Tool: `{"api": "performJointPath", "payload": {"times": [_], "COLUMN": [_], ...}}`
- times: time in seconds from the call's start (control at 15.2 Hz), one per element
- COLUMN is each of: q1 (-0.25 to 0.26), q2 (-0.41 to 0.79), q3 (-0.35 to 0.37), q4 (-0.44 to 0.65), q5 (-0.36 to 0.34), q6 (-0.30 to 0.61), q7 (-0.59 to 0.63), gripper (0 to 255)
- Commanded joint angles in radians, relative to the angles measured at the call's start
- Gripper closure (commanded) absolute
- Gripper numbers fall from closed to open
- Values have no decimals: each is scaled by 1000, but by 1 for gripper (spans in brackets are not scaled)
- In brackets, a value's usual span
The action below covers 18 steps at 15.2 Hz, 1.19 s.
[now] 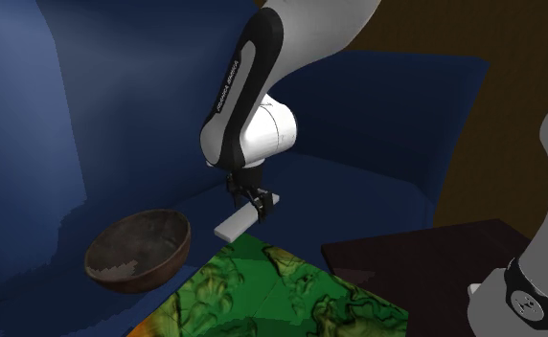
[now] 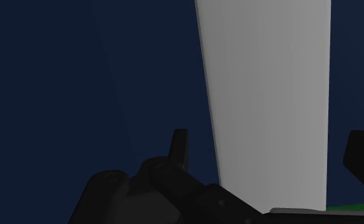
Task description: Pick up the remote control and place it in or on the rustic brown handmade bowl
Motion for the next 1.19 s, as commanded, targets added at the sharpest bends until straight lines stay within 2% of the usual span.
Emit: {"api": "performJointPath", "payload": {"times": [0.0, 0.07, 0.66, 1.12], "q1": [0, 0, 0, 45], "q2": [0, 0, 0, -84], "q3": [0, 0, 0, -59], "q4": [0, 0, 0, -17], "q5": [0, 0, 0, -67], "q6": [0, 0, 0, -62], "q7": [0, 0, 0, 46], "gripper": [0, 255, 255, 255]}}
